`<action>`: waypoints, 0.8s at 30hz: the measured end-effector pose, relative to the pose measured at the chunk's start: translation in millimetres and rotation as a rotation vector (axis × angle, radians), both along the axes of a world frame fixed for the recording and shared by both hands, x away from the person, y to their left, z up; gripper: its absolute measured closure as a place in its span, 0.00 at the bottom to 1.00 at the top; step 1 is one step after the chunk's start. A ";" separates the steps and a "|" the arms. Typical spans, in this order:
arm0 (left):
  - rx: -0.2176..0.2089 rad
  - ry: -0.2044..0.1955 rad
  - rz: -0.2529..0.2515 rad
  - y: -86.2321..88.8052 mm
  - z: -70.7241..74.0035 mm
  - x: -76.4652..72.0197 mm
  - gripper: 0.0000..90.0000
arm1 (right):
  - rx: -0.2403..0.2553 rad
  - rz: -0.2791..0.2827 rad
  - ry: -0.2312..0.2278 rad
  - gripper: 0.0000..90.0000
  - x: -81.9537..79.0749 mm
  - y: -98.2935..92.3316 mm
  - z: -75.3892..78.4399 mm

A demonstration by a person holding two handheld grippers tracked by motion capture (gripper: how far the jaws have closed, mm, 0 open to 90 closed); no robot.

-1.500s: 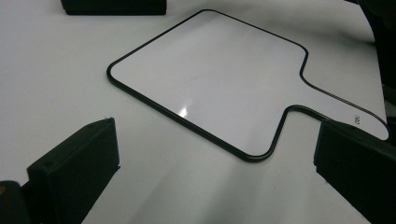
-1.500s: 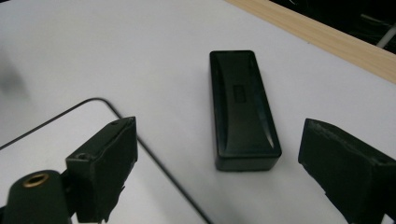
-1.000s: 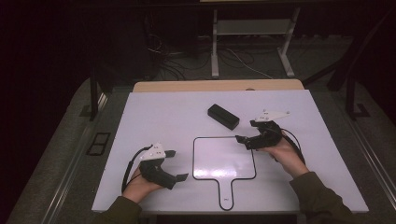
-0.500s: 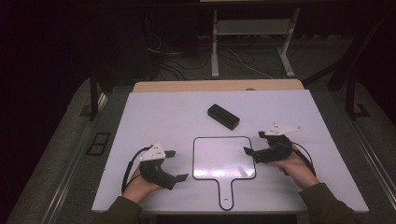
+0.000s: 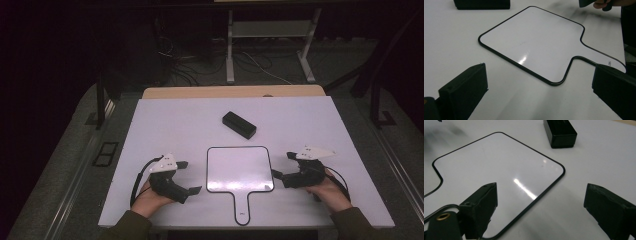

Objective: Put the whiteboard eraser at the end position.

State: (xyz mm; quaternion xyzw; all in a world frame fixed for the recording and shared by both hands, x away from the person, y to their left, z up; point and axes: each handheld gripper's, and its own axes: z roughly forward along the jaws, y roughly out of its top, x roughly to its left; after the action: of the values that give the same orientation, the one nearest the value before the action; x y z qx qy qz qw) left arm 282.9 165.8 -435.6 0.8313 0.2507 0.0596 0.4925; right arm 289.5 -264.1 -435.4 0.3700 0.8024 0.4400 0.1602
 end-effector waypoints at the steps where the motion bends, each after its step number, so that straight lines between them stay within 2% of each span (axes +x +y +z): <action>1: 0.001 0.000 0.000 -0.1 0.1 -0.1 0.00 | 0.002 -0.003 0.000 0.12 -1.7 -1.9 -0.7; 13: 0.004 -0.001 0.002 -0.2 0.3 -0.5 0.00 | 0.027 0.002 -0.026 0.12 -22.3 -15.6 -3.6; 24: 0.003 -0.001 0.005 -1.0 -0.1 -0.7 0.00 | 0.040 -0.005 -0.020 0.12 -35.1 -25.7 -5.7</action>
State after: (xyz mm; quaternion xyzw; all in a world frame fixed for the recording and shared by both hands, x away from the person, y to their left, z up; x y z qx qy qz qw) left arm 282.2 164.8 -435.7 0.8313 0.2526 0.0619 0.4913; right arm 254.3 -289.8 -441.0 0.3708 0.7909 0.4591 0.1621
